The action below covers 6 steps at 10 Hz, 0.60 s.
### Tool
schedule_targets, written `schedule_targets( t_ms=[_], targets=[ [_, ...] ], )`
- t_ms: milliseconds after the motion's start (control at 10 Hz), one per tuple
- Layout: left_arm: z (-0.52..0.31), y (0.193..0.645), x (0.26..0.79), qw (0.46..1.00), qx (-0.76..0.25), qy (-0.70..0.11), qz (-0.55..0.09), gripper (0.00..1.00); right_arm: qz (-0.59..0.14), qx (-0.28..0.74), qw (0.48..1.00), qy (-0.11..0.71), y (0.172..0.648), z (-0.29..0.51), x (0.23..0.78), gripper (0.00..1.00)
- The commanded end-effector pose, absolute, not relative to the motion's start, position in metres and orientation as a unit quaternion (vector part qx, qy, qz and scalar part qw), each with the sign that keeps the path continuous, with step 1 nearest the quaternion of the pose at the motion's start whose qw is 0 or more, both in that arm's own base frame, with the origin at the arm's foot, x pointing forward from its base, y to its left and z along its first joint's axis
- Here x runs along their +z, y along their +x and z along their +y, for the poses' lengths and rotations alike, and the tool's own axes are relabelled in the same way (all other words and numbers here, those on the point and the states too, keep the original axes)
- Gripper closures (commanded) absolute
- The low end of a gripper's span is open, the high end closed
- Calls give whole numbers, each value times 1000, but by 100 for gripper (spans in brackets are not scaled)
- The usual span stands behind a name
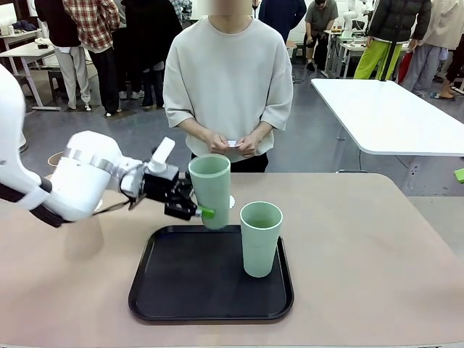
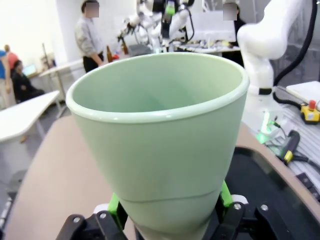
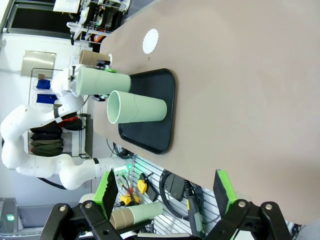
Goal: Place coasters on the table and set cups on them.
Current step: Take one Reusable plastic cup from the Flat Tray and place it on a coaster set by the human.
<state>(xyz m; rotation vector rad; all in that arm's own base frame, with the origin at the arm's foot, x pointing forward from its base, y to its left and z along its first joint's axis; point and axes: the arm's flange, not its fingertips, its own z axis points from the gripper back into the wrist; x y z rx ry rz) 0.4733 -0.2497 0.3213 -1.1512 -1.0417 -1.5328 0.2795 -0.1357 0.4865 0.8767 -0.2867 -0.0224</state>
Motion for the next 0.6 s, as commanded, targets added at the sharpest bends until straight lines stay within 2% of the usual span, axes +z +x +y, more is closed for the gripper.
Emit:
schedule_targets(
  t_ms=[0,200,400,500],
  targets=[
    [-238,473,377,474,-633,-467,-397,100,-139,-8,892,430,280,-136,486,0],
    [-241,477,402,483,-638,-454,-392,100,-139,-8,892,430,280,-136,486,0],
    [-232,474,396,506,-621,-451,-394,100,-139,-8,892,430,280,-136,486,0],
    [-239,475,410,481,-634,-453,-401,100,-139,-8,892,430,280,-136,486,0]
  ],
)
